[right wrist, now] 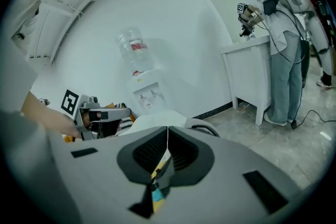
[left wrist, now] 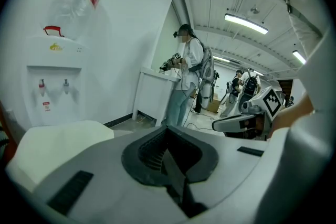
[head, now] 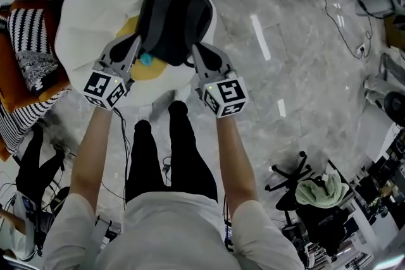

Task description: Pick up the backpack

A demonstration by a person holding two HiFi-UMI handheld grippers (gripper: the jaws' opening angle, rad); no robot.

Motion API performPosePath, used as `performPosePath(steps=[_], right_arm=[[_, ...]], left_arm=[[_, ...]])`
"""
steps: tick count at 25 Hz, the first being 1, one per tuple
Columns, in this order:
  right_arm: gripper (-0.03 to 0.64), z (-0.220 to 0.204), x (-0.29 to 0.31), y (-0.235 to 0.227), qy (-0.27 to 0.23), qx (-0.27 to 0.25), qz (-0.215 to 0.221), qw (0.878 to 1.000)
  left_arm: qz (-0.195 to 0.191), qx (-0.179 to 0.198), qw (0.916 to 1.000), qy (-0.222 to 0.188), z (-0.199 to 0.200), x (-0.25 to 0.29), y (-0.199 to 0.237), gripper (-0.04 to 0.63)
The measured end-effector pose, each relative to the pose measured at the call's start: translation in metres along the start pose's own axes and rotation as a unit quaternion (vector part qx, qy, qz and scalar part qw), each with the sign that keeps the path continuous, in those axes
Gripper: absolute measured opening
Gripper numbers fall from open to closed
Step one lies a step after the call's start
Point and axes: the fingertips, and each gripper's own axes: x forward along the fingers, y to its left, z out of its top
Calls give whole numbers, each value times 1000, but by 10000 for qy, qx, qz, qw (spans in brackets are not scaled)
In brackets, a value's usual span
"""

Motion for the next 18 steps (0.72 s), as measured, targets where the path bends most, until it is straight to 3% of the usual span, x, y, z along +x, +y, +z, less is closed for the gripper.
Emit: performPosePath(steps=[18], right_arm=[[8, -62, 61, -57, 88, -37, -32, 9999]], left_arm=[[165, -10, 9994, 317, -83, 78, 52, 3]])
